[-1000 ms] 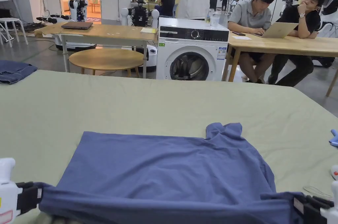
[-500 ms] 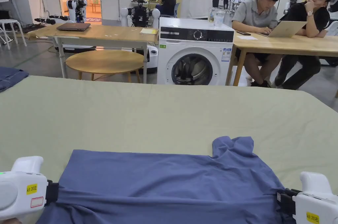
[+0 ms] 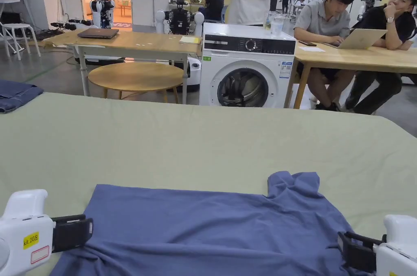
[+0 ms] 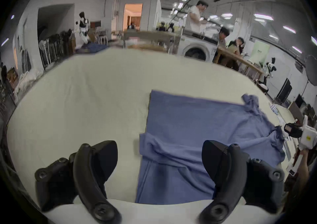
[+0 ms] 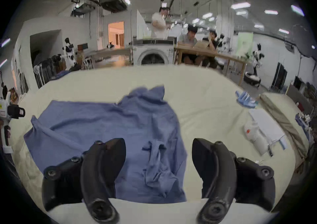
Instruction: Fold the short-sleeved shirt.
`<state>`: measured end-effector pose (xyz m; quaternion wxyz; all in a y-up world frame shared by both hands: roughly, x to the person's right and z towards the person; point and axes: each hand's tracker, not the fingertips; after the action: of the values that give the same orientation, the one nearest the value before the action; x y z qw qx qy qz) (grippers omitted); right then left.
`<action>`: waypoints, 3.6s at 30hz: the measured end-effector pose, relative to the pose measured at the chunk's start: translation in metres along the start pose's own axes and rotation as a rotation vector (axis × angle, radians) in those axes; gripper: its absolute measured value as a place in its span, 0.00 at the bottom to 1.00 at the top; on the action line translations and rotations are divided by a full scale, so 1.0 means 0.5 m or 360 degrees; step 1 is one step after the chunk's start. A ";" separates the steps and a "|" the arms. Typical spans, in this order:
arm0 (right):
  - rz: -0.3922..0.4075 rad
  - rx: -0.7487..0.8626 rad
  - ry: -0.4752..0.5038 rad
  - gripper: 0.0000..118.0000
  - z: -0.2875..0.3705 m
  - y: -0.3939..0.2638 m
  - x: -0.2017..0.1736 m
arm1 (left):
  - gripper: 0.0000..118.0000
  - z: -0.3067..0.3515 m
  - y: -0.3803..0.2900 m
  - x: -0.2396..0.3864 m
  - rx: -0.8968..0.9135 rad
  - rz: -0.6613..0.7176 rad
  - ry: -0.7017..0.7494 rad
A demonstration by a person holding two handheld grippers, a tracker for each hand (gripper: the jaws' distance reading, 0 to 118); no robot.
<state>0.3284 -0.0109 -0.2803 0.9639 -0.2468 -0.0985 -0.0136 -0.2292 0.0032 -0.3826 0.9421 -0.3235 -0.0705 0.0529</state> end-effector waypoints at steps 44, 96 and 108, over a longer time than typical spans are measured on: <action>-0.0136 0.0098 -0.0029 0.03 0.161 -0.093 -0.023 | 0.04 -0.038 -0.102 -0.006 -0.0546 -0.0042 0.0134; -0.0016 0.0221 0.0025 0.58 0.356 0.010 -0.001 | 0.71 0.384 -0.071 0.039 0.0475 -0.0007 -0.0001; -0.0081 0.0752 0.0066 0.00 0.334 0.106 -0.179 | 0.00 0.362 -0.009 0.199 0.0845 -0.0192 0.0043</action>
<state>0.2142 0.1136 -0.1797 0.9961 -0.0115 -0.0852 -0.0195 -0.1615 0.1232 -0.2288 0.9962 -0.0611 -0.0608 0.0092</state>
